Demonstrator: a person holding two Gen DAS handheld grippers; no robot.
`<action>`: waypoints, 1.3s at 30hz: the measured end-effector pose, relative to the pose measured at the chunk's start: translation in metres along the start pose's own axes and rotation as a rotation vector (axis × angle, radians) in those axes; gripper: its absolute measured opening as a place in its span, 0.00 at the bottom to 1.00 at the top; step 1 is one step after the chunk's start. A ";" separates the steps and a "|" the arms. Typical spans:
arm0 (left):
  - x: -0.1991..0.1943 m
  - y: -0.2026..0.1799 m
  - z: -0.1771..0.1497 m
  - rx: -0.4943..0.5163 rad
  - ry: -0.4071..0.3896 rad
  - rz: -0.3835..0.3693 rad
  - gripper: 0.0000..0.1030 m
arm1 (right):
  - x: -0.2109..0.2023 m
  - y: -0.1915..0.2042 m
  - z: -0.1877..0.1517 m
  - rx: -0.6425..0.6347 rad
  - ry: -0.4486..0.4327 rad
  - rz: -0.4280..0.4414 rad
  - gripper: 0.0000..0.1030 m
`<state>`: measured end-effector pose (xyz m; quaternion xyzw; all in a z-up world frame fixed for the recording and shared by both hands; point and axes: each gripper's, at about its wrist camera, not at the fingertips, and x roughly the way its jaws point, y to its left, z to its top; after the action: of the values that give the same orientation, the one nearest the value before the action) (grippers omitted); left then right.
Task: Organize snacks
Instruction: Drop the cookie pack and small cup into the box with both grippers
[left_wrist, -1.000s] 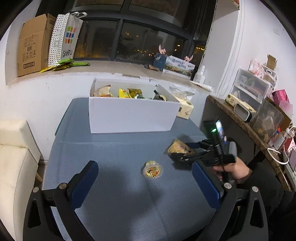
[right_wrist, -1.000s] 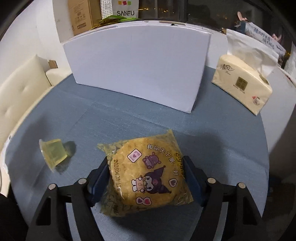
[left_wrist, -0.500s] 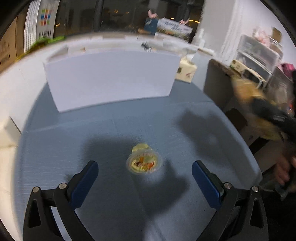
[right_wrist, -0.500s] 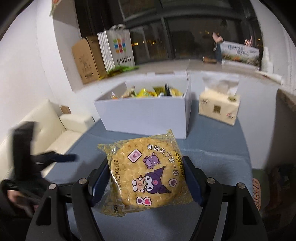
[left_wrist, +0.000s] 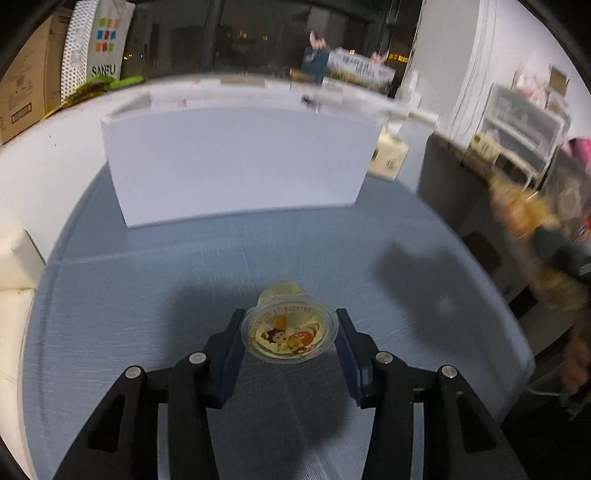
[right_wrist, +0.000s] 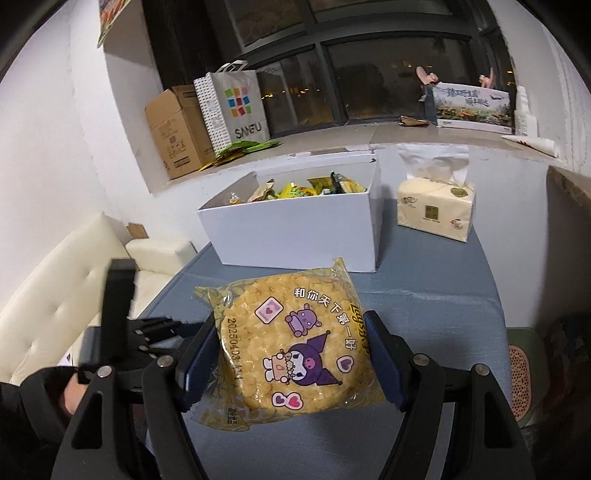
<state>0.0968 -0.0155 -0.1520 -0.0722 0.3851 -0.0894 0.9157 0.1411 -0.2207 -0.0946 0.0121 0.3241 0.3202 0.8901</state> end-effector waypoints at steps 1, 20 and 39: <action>-0.010 0.001 0.001 -0.001 -0.024 -0.005 0.49 | 0.000 0.001 0.000 -0.001 -0.001 0.001 0.76; -0.059 0.070 0.176 -0.027 -0.315 -0.034 0.49 | 0.044 0.001 0.124 0.066 -0.098 0.041 0.76; 0.036 0.101 0.249 -0.019 -0.181 0.084 1.00 | 0.174 -0.051 0.236 0.097 0.039 -0.109 1.00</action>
<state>0.3108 0.0907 -0.0247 -0.0726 0.3042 -0.0403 0.9490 0.4093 -0.1165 -0.0194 0.0314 0.3570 0.2554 0.8980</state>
